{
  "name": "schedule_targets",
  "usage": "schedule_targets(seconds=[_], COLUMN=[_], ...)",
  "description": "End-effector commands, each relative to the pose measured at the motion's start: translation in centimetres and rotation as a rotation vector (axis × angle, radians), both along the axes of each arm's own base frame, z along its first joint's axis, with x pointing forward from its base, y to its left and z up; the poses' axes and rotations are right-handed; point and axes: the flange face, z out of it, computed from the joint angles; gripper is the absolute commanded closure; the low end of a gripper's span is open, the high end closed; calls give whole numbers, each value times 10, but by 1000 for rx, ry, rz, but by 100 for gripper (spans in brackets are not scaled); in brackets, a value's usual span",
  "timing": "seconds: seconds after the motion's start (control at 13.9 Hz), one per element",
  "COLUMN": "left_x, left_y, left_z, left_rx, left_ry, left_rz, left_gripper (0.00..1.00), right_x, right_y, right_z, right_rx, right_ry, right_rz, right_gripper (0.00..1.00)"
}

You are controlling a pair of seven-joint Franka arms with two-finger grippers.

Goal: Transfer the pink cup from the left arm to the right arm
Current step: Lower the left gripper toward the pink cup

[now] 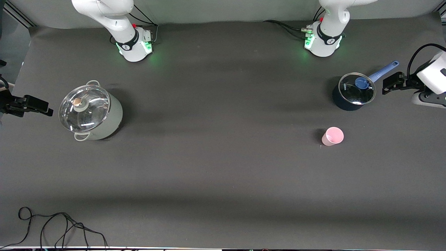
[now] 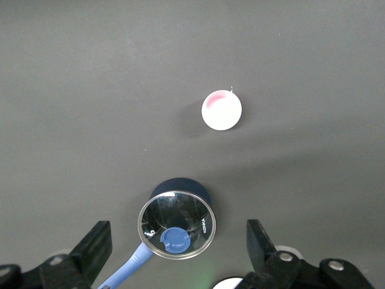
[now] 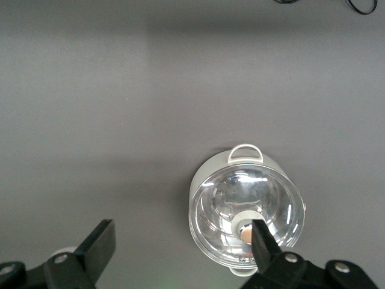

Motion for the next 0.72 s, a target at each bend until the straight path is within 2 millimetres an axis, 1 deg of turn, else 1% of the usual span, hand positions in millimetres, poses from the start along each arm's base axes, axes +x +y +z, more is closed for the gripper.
schedule_targets(seconds=[0.0,0.43,0.5,0.65], left_x=[-6,-7,-9,-6], left_y=[1,2,6,11], left_z=[3,2,1,-1], left_rx=[0,-3,-8,-26], left_ry=[4,14,28,35], left_rz=[5,-16,-47,-162], left_gripper=[0,0,0,0], right_x=[2,2,2,3], right_y=[3,1,-2,-2], right_z=[5,0,1,2], right_rx=[15,16,16,17], right_ry=[-14,-2,-4,-15], right_rz=[-15,-14,-14,-16], right_gripper=[0,0,0,0])
